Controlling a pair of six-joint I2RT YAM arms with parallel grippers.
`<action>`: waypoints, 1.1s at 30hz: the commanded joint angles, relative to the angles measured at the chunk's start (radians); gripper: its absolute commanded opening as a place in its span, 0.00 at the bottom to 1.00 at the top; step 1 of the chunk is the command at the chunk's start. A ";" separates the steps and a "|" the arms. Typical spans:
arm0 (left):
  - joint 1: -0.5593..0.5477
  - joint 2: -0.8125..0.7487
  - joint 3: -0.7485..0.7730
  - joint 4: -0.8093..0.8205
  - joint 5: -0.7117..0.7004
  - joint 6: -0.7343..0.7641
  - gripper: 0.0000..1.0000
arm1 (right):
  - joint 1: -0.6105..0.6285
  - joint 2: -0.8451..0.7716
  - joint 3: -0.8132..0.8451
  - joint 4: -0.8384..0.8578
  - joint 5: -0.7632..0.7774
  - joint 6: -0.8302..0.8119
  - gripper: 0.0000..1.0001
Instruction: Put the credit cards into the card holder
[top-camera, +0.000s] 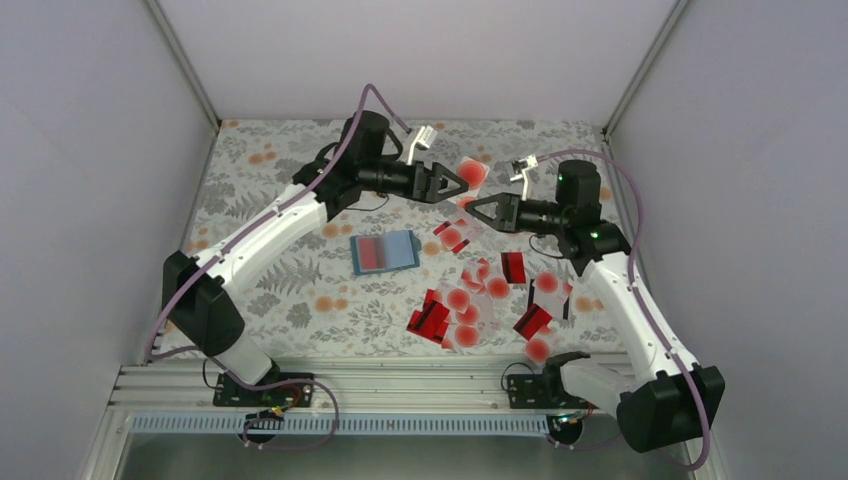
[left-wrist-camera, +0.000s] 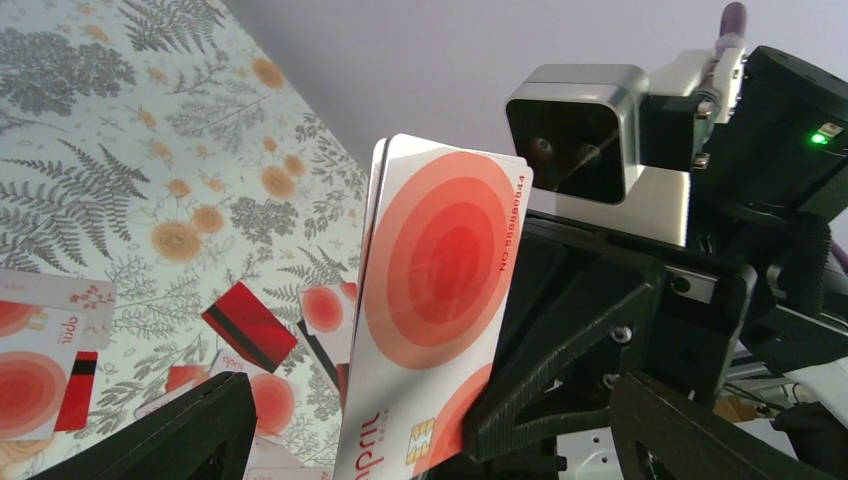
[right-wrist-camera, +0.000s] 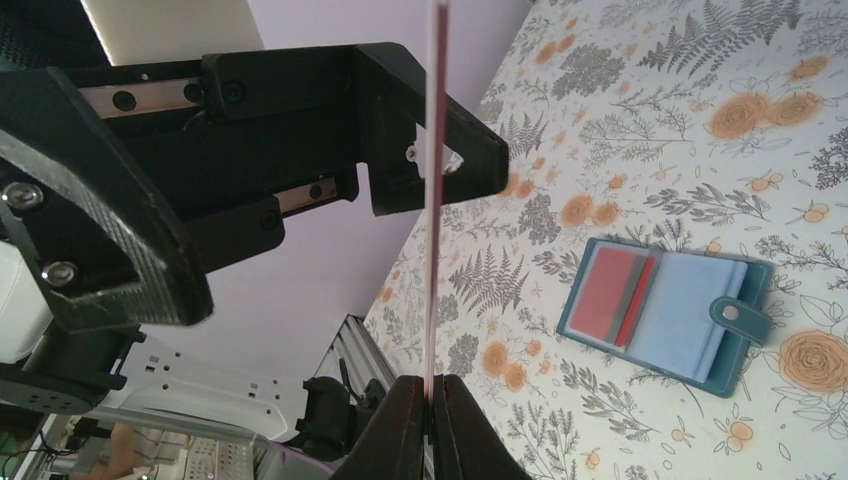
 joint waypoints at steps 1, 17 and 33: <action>-0.023 0.029 0.067 -0.051 -0.022 -0.010 0.88 | 0.003 0.007 0.042 0.023 -0.001 -0.005 0.04; -0.071 0.091 0.198 -0.200 -0.109 0.028 0.82 | 0.002 0.052 0.069 -0.035 0.061 -0.046 0.04; -0.109 0.160 0.324 -0.360 -0.200 0.037 0.82 | 0.006 0.109 0.086 -0.099 0.168 -0.067 0.04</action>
